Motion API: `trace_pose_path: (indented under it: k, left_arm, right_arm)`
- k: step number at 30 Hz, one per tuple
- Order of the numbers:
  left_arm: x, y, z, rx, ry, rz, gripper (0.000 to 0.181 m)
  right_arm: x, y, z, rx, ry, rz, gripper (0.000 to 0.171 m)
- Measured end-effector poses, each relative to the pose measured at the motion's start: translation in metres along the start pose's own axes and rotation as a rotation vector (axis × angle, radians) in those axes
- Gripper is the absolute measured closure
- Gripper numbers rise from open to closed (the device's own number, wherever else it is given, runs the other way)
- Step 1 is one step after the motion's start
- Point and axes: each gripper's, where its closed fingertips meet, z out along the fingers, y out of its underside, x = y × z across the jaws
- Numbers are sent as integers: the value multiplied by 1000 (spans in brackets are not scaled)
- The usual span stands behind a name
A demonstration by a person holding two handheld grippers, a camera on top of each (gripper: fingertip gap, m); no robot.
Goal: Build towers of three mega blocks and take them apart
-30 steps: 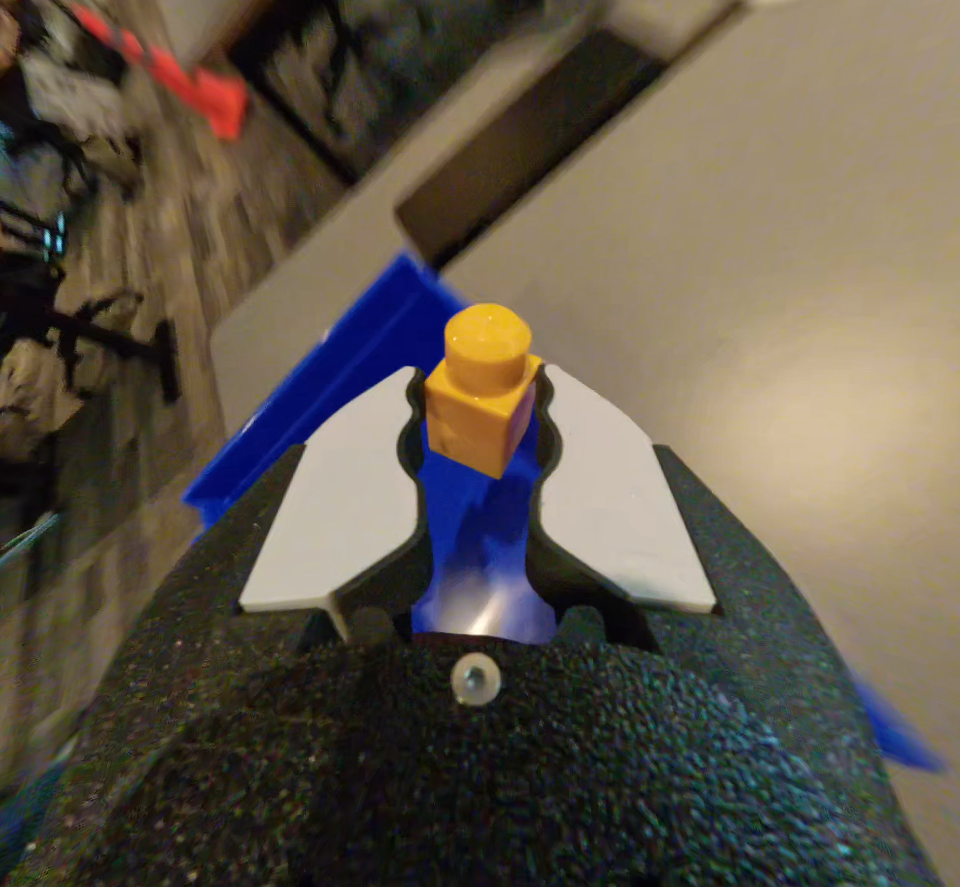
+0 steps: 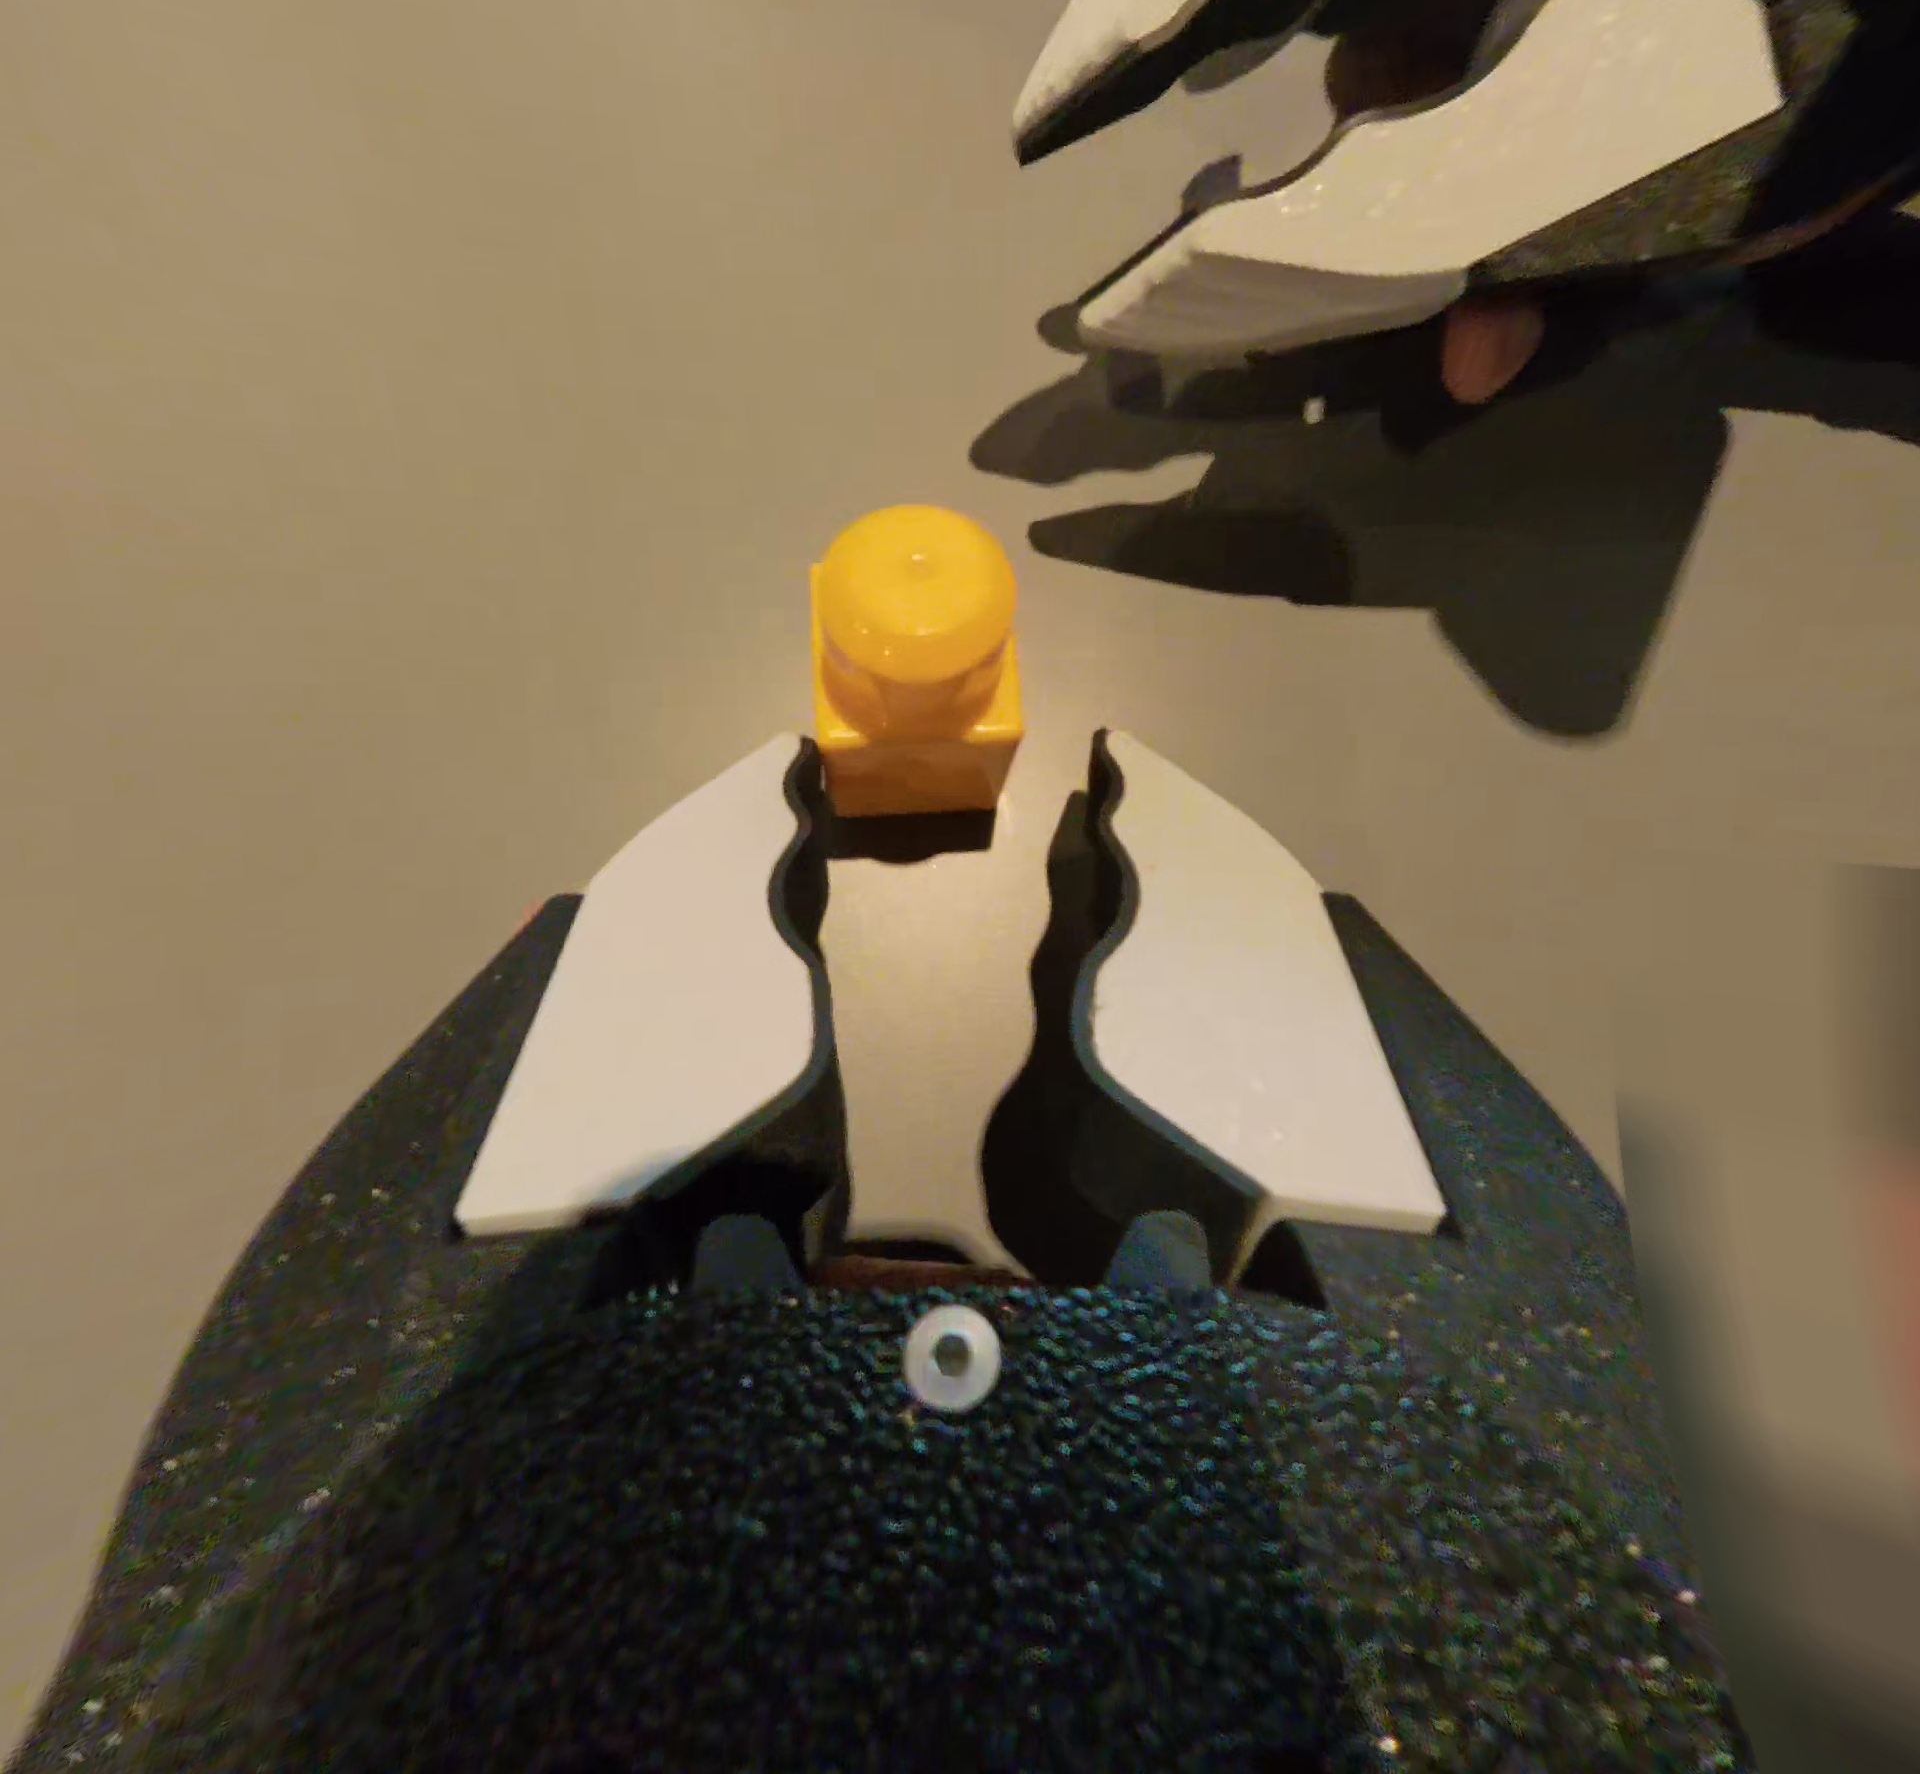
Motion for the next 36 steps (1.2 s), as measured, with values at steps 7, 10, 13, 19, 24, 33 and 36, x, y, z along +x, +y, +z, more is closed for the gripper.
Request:
trace_pose_path:
  k: [7, 10, 13, 19, 24, 33, 36]
  left_arm:
    - [-39, -24, -105, 189, -127, -23, 124]
    - [-92, -34, -181, 253, -356, -4, 125]
    - [-156, -20, -249, 177, -630, 48, 125]
    - [-292, 69, -339, -336, -976, 208, 124]
    - [-356, 154, -351, -764, -878, 227, 124]
    - [-390, 187, -327, -916, -856, 179, 135]
    - [-392, 200, -324, -956, -874, 106, 133]
  right_arm:
    - [-3, 1, 1, -12, -5, -21, 148]
    - [-4, 1, 2, -17, -4, -33, 148]
    - [-4, 2, 2, -21, -1, -39, 148]
    - [-6, 3, 3, -32, 1, -59, 148]
    - [-10, 5, 6, -59, 6, -107, 148]
    - [-14, 9, 9, -90, 7, -161, 148]
    - [-15, 9, 9, -90, 3, -171, 148]
